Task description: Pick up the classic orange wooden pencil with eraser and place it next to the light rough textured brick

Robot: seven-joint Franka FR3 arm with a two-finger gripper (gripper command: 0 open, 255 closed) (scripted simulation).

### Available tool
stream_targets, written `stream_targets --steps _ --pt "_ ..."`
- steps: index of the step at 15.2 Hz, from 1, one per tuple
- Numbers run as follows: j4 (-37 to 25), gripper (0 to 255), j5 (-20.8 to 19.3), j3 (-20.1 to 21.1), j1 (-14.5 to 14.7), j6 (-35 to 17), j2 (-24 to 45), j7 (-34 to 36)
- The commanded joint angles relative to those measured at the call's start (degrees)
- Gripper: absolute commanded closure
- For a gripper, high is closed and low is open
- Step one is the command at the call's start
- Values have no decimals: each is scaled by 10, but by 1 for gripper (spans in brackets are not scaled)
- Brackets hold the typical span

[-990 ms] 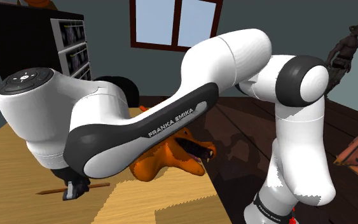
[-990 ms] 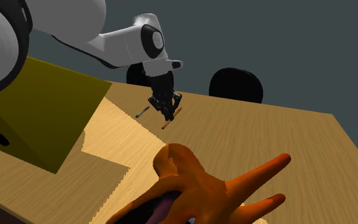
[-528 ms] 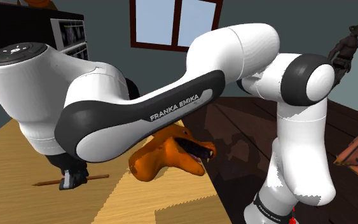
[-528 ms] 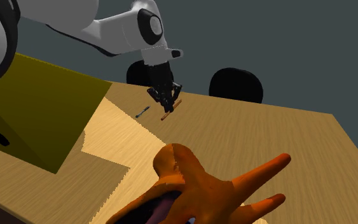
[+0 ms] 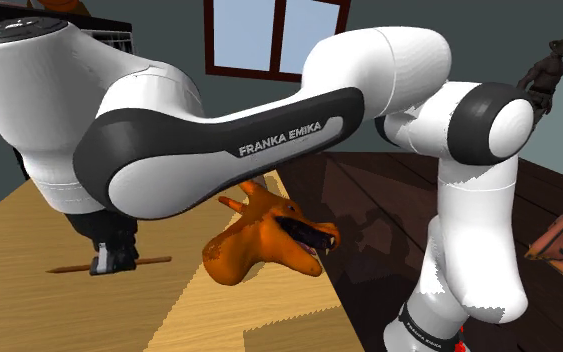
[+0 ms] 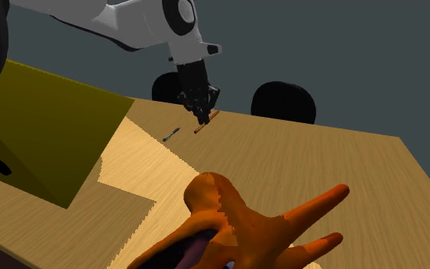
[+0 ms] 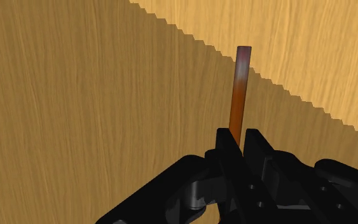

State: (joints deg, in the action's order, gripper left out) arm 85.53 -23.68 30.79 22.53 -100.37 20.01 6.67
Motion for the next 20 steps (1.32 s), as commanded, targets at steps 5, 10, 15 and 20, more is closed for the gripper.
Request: stream_targets --steps 5,10,15,20 --pt "98 255 37 -14 -71 -50 -77 -70" --pt "161 255 63 -38 -121 -87 -129 -140" --pt "205 255 83 -68 -163 -116 -165 -211" --pt "231 255 96 -100 -200 -140 -185 -282"
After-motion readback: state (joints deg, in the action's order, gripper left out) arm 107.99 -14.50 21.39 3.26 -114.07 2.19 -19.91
